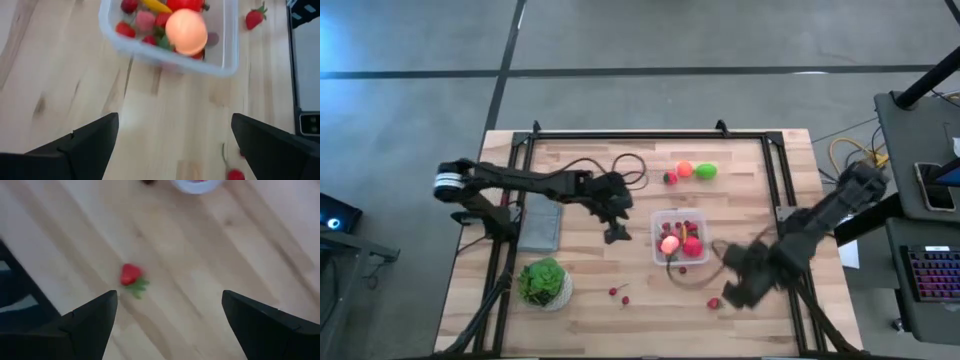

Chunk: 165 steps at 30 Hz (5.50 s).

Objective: Pick and placing Produce into tupperware
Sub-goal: Put the bottom strawberry into the transparent bin, then put the top left cherry into the transparent bin

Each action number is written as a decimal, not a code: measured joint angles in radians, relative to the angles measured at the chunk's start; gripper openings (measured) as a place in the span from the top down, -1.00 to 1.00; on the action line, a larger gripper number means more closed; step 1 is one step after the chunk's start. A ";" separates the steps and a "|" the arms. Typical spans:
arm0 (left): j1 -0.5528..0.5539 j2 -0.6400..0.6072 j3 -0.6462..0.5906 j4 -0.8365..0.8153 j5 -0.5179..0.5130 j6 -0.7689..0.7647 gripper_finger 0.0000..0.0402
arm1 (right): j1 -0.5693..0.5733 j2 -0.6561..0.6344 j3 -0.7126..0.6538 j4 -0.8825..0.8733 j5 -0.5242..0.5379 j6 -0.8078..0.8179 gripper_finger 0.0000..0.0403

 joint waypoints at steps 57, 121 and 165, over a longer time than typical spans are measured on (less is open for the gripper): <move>-0.029 -0.254 -0.388 0.366 -0.064 -0.186 -0.86 | 0.063 0.556 0.220 0.118 0.018 -0.291 -0.11; -0.029 -0.256 -0.390 0.327 -0.037 -0.203 -0.86 | -0.476 0.035 -0.021 0.214 0.142 -0.388 -0.22; -0.487 -0.072 0.070 -0.516 -0.239 -0.078 -0.50 | -0.359 -0.009 -0.022 0.204 0.200 -0.015 -0.27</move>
